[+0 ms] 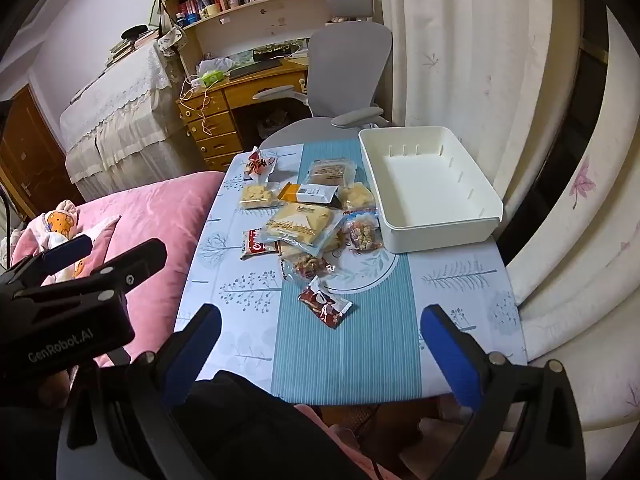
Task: Organize snacks
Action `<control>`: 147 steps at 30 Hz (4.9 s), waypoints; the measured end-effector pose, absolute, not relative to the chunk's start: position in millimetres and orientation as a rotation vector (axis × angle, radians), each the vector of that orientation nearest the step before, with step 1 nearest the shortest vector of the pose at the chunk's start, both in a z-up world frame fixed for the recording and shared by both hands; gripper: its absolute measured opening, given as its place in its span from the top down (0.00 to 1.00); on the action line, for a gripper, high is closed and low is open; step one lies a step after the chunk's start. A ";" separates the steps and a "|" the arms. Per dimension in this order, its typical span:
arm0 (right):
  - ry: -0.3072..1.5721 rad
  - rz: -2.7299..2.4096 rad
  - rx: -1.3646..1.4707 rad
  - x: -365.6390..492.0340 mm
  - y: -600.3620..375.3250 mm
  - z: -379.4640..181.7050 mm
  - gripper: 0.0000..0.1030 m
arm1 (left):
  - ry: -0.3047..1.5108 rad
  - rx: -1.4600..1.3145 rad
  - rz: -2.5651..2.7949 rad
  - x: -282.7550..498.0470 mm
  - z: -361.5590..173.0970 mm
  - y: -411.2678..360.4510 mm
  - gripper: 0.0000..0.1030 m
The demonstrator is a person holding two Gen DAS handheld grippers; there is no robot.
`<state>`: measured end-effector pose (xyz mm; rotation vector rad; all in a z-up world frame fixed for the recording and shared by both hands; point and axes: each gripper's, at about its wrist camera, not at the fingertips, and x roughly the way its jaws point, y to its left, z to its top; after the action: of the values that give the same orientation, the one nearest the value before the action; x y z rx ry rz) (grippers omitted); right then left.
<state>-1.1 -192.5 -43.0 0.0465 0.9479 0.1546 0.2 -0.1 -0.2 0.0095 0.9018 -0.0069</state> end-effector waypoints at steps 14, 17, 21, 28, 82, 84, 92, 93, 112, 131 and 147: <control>0.961 0.158 0.057 -0.6 -191.8 -45.4 0.03 | 0.933 -0.020 -0.030 -4.0 -7.3 4.4 0.01; 0.967 0.154 0.056 -3.1 -190.5 -41.8 0.03 | 0.952 -0.024 -0.028 -3.2 -10.1 7.1 0.01; 0.969 0.154 0.054 -6.7 -191.7 -43.4 0.03 | 0.964 -0.034 -0.028 -3.2 -8.8 12.0 0.01; 0.911 0.133 0.025 -3.3 -184.8 -33.3 0.03 | 0.955 -0.027 -0.015 -0.6 -2.8 20.6 0.01; 1.058 0.198 -0.171 96.1 -157.2 -169.2 0.03 | 1.505 -0.208 -0.116 201.0 -158.9 39.2 0.11; 1.081 0.211 -0.177 103.8 -157.8 -181.9 0.03 | 1.528 -0.263 -0.098 216.0 -169.6 38.6 0.11; 1.142 0.284 -0.248 121.6 -157.1 -222.5 0.08 | 1.623 -0.587 0.059 263.2 -231.9 46.8 0.11; 1.149 0.301 -0.263 122.8 -155.7 -227.4 0.09 | 1.628 -0.615 0.079 266.8 -237.4 47.1 0.11; 1.290 0.524 -0.237 153.9 -155.5 -281.5 0.47 | 1.736 -0.827 0.332 324.8 -321.7 22.7 0.01; 1.330 0.487 -0.234 159.1 -154.5 -296.7 0.66 | 1.635 -0.819 0.430 371.5 -354.3 10.1 0.00; 1.323 0.419 -0.142 162.0 -182.2 -291.1 0.88 | 1.677 -0.746 0.404 384.9 -359.8 -3.9 0.14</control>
<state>162.0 -182.2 -291.1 -0.1419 1.3232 0.4193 384.9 -3.9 -359.8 -0.7461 1.6766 0.4038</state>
